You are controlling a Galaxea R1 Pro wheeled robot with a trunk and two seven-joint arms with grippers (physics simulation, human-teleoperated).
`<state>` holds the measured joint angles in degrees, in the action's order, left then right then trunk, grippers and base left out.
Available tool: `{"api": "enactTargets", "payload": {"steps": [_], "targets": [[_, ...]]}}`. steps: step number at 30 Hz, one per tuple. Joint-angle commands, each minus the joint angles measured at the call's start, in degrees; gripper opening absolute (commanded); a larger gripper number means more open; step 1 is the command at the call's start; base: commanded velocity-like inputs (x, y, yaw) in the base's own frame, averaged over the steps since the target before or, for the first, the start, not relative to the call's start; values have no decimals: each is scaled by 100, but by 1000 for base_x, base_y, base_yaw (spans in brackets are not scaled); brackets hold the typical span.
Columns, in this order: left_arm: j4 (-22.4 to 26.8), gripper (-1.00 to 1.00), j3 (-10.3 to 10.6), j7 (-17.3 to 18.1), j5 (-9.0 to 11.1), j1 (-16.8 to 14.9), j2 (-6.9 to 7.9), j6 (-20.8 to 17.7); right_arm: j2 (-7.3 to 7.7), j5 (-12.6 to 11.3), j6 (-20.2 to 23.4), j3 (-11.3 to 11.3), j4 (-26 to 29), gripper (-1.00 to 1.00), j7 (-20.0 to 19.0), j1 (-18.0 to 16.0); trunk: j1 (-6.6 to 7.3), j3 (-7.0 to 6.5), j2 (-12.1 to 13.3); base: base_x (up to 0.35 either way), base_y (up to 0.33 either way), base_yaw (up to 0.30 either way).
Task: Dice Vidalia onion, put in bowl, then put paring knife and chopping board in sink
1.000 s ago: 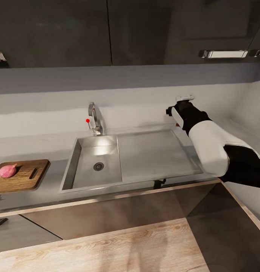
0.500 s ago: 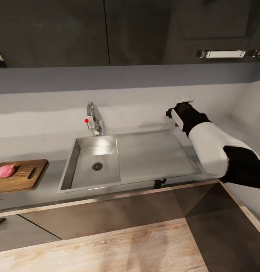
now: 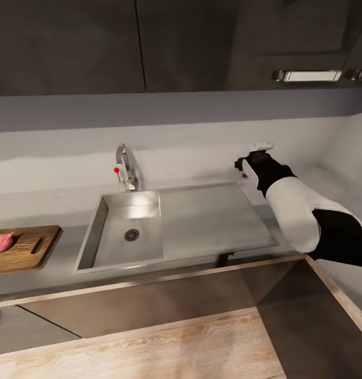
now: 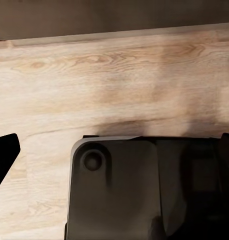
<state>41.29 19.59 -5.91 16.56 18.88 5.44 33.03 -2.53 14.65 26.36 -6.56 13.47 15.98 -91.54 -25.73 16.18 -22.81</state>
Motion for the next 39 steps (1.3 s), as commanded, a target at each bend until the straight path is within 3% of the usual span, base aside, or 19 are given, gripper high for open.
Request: {"api": "enactTargets", "payload": {"steps": [1,16,25,39], "targets": [[11,100,40,-60,12,-3,9,11,-4,55,28,-47,7,100,-3,0,-6,9,-11,216,-186,0],[16,100,43,-60,14,-6,9,11,-1,55,-7,-47,7,100,-15,166,-6,9,-11,237,-204,0],[20,100,42,-60,14,-5,10,11,-1,49,-284,-47,7,100,-16,436,-6,9,-11,231,-21,0],[20,100,40,-60,14,0,16,11,-1,52,-359,-47,7,100,-16,492,-6,9,-11,200,-83,0]]}}
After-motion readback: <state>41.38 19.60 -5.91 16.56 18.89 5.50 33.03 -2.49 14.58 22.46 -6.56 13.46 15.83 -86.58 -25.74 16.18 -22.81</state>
